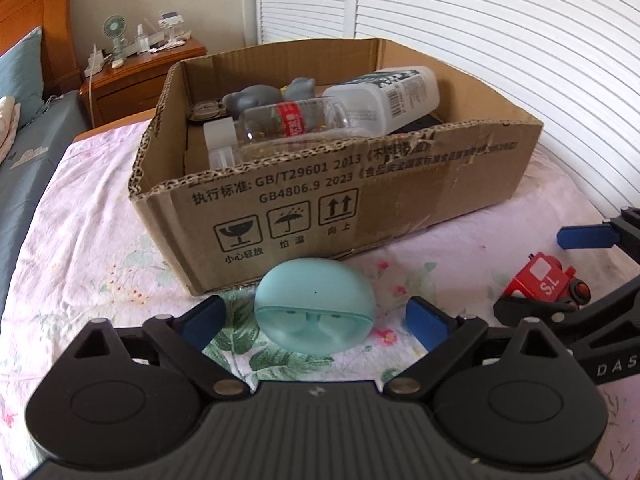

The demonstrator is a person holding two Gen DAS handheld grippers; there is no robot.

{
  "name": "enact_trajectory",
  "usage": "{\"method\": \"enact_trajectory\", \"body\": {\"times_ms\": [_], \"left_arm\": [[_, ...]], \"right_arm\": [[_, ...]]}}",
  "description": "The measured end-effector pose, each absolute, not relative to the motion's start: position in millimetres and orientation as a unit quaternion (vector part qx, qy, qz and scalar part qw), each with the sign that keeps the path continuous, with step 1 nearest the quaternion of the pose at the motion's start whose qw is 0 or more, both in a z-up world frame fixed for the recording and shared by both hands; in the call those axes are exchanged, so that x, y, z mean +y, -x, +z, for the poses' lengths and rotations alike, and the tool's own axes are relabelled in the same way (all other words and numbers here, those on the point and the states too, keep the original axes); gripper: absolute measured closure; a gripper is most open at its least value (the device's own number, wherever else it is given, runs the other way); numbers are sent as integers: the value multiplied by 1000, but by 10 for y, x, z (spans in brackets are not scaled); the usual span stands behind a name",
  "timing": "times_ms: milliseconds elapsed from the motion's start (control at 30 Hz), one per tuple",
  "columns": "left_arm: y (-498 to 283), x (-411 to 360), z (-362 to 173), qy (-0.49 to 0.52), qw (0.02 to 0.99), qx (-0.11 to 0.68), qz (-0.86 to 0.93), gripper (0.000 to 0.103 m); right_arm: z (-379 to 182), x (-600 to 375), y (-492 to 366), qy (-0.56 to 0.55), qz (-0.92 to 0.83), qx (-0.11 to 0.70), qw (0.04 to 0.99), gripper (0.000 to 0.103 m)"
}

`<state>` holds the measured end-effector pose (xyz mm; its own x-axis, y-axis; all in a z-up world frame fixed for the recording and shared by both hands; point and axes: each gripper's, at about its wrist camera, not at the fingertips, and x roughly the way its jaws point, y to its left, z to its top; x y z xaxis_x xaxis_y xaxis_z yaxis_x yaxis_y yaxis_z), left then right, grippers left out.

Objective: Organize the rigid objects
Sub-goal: 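Grasp the teal oval case with the left tool while the right tool grasps the red S.L train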

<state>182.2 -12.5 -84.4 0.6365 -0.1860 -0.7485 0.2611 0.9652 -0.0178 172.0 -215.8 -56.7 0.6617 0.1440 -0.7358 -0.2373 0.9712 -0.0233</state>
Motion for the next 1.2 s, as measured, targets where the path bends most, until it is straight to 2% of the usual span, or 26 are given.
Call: {"method": "enact_trajectory", "body": {"times_ms": [133,467,733,933,1033,1200], "left_arm": [[-1827,-116,-835,-48,905,403,-130,15],[-1822,-93,-844,-49,908,394,-134,18],[-1779,-140,-823,-57,909,390,-137,29],[-1776,-148,-820,-56,909,390,-138,31],[-1766,-161,-818,-61,910,388,-133,31],[-1764,-164,-825,-56,910,389,-129,31]], "right_arm": [[-568,-2158,-1714,59,105,397,910,0],[-551,-2148,-1701,62,111,405,905,0],[-542,-2138,-1713,65,116,410,902,0],[-537,-2091,-1707,68,126,411,900,0],[-533,-2066,-1688,70,132,407,901,2],[-490,-2022,-1640,79,142,407,899,14]]}}
